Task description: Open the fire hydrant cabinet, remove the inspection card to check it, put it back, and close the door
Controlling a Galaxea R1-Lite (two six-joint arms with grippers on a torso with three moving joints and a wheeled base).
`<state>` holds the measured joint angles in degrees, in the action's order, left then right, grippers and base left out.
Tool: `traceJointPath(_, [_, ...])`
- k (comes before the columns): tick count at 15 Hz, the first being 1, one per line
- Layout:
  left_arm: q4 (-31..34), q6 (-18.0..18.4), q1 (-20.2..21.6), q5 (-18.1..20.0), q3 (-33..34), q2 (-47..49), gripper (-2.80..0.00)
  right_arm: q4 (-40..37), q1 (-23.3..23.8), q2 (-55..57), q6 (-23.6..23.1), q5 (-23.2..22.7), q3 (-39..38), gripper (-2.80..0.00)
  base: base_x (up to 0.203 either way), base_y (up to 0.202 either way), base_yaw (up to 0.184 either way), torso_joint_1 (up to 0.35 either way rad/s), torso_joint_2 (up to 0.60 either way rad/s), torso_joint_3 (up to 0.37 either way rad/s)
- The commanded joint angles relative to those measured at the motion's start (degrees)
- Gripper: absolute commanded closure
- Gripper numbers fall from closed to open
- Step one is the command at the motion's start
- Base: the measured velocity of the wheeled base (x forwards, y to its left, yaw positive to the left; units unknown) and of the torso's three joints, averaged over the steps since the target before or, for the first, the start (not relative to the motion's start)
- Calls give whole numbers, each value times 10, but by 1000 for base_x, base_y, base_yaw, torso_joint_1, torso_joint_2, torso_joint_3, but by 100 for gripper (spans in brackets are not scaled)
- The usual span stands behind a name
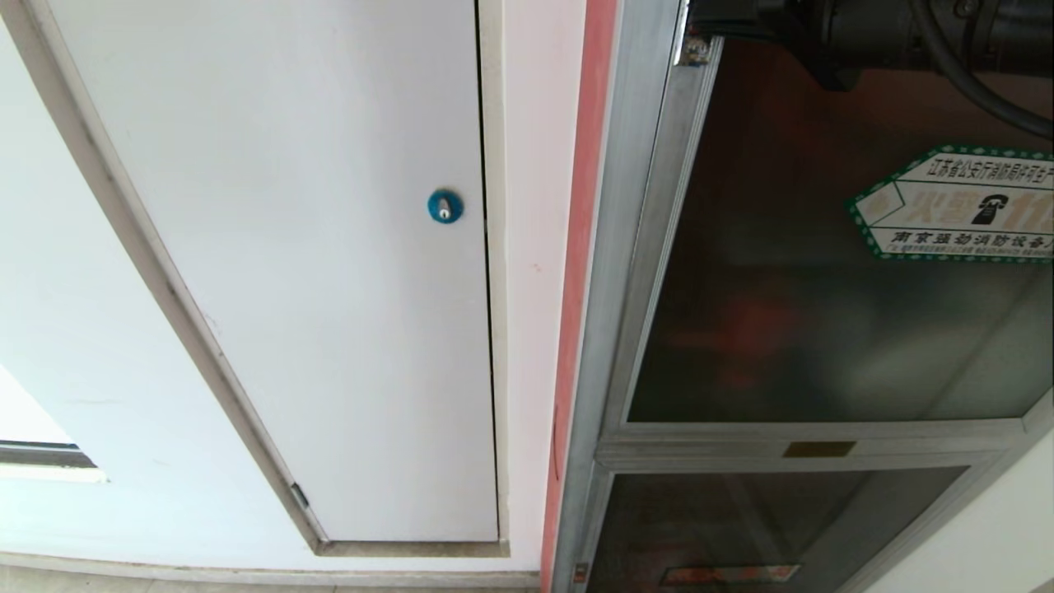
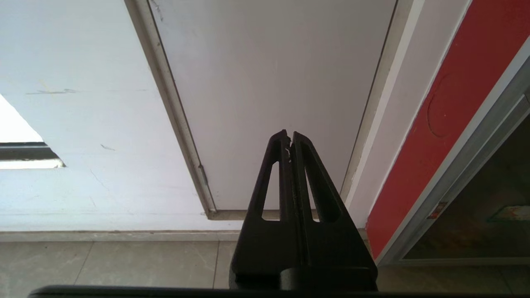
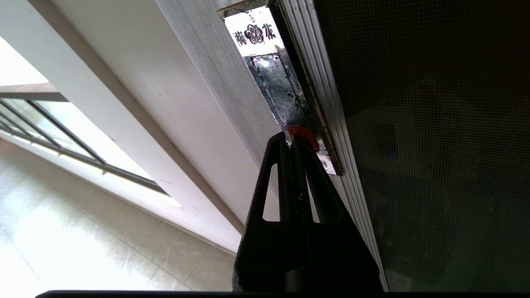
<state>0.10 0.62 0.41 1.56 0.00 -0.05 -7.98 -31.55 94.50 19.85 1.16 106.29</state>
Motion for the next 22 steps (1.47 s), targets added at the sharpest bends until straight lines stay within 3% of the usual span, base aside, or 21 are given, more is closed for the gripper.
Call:
traceJointPath(1, [0,0,0,0,0,0,0,0,2,4,1,1,1,0,0,0,0,0,0,0])
traceJointPath(16, [0,0,0,0,0,0,0,10,27,7,4,7,-10,0,0,0,0,0,0,0])
traceJointPath(22, [0,0,0,0,0,0,0,5,17,-25,3,-4,-26,0,0,0,0,0,0,0])
